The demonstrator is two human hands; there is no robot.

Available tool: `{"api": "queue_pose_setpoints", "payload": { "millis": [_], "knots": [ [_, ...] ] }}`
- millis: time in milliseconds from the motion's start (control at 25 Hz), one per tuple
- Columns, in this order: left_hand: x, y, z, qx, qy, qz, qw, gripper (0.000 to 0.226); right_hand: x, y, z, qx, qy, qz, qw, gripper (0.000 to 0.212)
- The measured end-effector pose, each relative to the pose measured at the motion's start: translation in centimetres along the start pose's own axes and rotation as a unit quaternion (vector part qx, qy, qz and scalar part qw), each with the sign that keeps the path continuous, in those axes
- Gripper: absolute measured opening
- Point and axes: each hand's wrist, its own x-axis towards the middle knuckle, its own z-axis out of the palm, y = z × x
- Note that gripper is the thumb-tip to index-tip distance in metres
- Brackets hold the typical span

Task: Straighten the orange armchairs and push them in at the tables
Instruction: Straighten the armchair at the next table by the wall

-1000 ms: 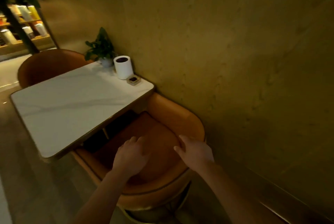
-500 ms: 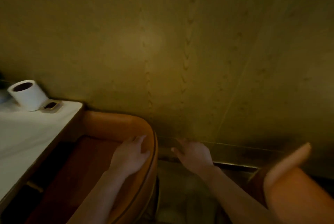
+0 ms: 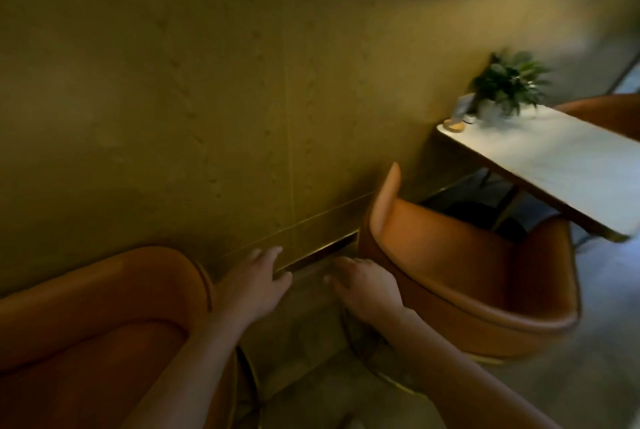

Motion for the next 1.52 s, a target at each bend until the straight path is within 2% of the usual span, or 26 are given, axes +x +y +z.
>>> {"api": "queue_pose_setpoints", "payload": {
  "millis": [200, 400, 600, 800, 880, 1120, 1320, 1400, 1520],
  "knots": [
    [0.5, 6.1, 3.6, -0.011, -0.028, 0.078, 0.997, 0.059, -5.1, 6.3, -2.7, -0.014, 0.041, 0.101, 0.994, 0.034],
    [3.3, 11.7, 7.8, 0.010, -0.053, 0.095, 0.994, 0.060, -7.0, 13.1, -4.5, -0.030, 0.078, 0.168, 0.982, 0.042],
    [7.1, 17.3, 12.3, 0.023, -0.076, 0.114, 0.990, 0.060, -8.0, 22.4, -4.5, -0.024, 0.063, 0.212, 0.975, 0.050],
    [12.0, 21.1, 16.6, 0.013, -0.068, 0.108, 0.992, 0.063, -8.1, 32.4, -2.9, -0.043, -0.006, 0.249, 0.968, 0.063],
    [14.2, 21.8, 18.3, 0.020, -0.061, 0.093, 0.994, 0.065, -7.1, 34.7, -2.3, -0.031, -0.001, 0.269, 0.963, 0.060],
    [19.8, 21.7, 23.6, 0.038, -0.095, 0.034, 0.994, 0.072, -5.2, 37.8, 1.3, -0.002, -0.043, 0.302, 0.952, 0.044],
    [22.6, 20.7, 27.7, 0.022, -0.140, -0.007, 0.990, 0.076, -5.5, 38.5, 4.3, -0.023, 0.006, 0.309, 0.951, 0.047],
    [23.0, 20.8, 29.3, 0.012, -0.129, -0.027, 0.991, 0.080, -5.6, 38.4, 4.7, -0.033, 0.020, 0.317, 0.948, 0.049],
    [23.3, 21.3, 31.5, 0.029, -0.063, -0.043, 0.997, 0.088, -5.5, 38.3, 4.8, -0.039, 0.052, 0.333, 0.941, 0.047]
  ]
}}
